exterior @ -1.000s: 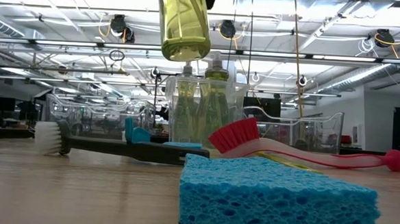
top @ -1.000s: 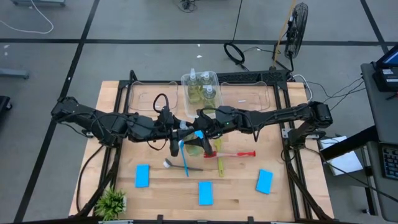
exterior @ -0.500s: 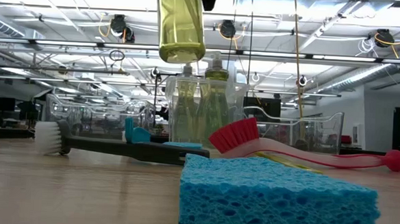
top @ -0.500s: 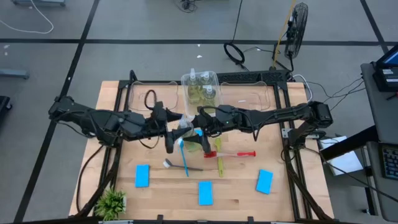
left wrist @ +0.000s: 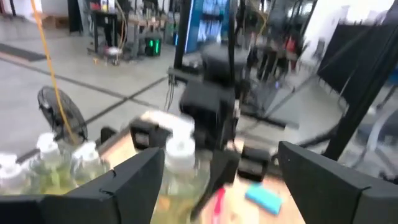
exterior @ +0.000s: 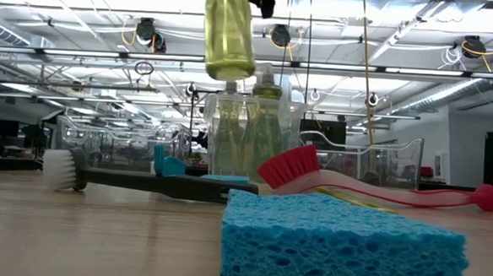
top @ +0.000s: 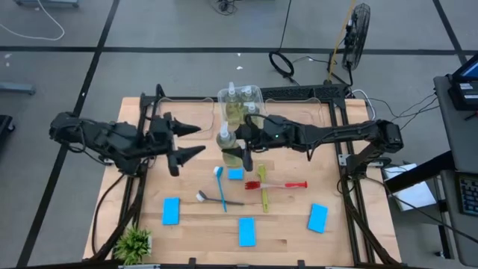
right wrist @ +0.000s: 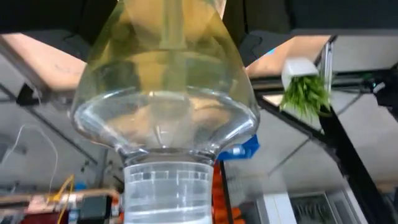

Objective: Pick & Place Kitchen Sink Supplies
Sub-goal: Put the yellow dish soap into the white bin

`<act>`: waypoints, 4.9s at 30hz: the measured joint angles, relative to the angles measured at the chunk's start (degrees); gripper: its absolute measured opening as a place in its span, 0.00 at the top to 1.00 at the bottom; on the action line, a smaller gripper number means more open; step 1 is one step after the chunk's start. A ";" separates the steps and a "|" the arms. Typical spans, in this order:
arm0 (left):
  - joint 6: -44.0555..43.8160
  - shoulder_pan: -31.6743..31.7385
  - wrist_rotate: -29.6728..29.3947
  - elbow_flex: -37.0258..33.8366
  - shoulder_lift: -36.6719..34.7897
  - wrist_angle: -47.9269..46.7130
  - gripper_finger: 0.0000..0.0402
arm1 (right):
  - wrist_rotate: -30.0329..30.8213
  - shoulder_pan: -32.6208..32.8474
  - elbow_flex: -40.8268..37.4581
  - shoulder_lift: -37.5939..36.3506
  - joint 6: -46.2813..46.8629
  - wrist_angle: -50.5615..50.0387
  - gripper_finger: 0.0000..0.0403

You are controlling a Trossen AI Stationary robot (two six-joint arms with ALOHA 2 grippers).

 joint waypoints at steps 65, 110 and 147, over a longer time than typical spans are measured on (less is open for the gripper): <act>-3.61 -0.52 -0.37 -0.13 2.64 -20.65 0.33 | 49.54 -2.29 1.27 12.43 -11.15 20.82 0.52; -2.14 0.62 0.19 -0.13 2.66 -24.33 0.33 | 58.20 -2.84 1.01 22.79 -2.27 24.15 0.47; -0.04 0.62 0.30 -0.15 2.66 -24.39 0.33 | 55.08 -2.87 1.01 22.83 1.09 18.89 0.30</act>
